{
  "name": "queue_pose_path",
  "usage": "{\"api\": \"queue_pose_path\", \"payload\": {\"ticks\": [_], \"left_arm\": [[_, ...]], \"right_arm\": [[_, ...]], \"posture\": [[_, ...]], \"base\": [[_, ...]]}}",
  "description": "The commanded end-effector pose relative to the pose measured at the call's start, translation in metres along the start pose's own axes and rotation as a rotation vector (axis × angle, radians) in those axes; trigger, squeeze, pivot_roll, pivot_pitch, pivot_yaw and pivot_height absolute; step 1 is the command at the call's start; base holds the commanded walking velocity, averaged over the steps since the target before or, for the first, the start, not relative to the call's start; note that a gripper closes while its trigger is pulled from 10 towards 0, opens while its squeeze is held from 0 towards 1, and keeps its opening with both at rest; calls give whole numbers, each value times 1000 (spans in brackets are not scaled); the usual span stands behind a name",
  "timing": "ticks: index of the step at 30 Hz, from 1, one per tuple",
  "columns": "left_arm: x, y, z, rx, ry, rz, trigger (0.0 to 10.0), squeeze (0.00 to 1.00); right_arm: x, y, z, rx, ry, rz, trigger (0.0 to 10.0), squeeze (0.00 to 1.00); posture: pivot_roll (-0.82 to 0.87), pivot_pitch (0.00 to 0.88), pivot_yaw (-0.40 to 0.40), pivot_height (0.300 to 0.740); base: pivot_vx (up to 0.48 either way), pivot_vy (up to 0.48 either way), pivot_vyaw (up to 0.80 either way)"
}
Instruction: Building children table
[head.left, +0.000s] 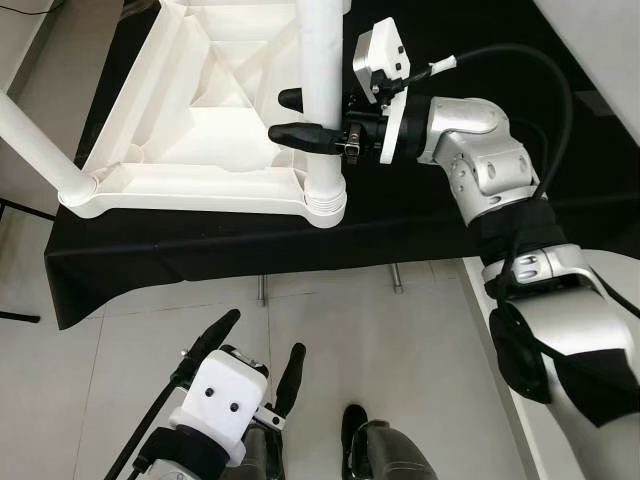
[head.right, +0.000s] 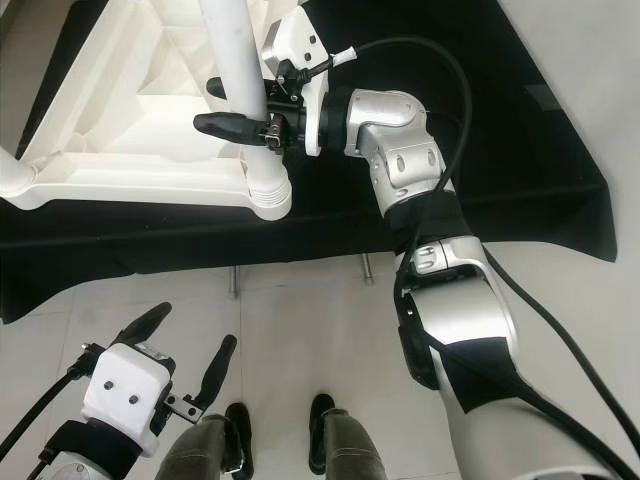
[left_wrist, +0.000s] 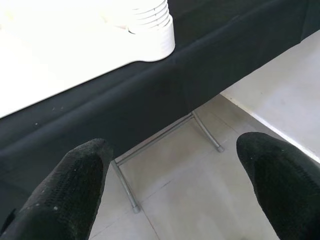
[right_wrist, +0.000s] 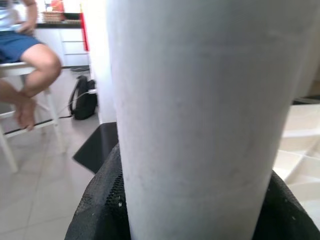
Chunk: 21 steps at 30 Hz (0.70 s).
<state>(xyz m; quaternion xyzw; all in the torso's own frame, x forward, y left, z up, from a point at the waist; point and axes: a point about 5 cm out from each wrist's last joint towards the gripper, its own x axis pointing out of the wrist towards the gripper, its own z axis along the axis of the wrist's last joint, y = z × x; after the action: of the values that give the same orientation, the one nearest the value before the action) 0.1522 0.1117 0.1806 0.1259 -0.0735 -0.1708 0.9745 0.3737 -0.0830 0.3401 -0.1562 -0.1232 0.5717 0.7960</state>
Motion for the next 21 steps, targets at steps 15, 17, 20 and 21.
{"api": "queue_pose_path", "payload": {"ticks": [15, 17, 20, 21], "left_arm": [[0, 2, -6, 10, 16, 10, 10000, 0], [0, 3, -7, 13, 16, 11, 10000, 0], [1, 3, -7, 16, 15, 12, 10000, 0], [1, 4, -7, 18, 14, 12, 10000, 0]], "right_arm": [[-14, 64, -93, 322, 100, -586, 10000, 0], [-11, 77, -93, 321, 82, -613, 10000, 0], [-4, 92, -90, 276, 65, -623, 10000, 0], [1, 99, -89, 264, 72, -614, 10000, 0]], "posture": [[3, 393, 7, 740], [2, 394, 10, 740], [4, 391, 12, 740], [4, 389, 13, 740]], "base": [[0, 0, 0], [0, 0, 0], [0, 0, 0], [0, 0, 0]]}}
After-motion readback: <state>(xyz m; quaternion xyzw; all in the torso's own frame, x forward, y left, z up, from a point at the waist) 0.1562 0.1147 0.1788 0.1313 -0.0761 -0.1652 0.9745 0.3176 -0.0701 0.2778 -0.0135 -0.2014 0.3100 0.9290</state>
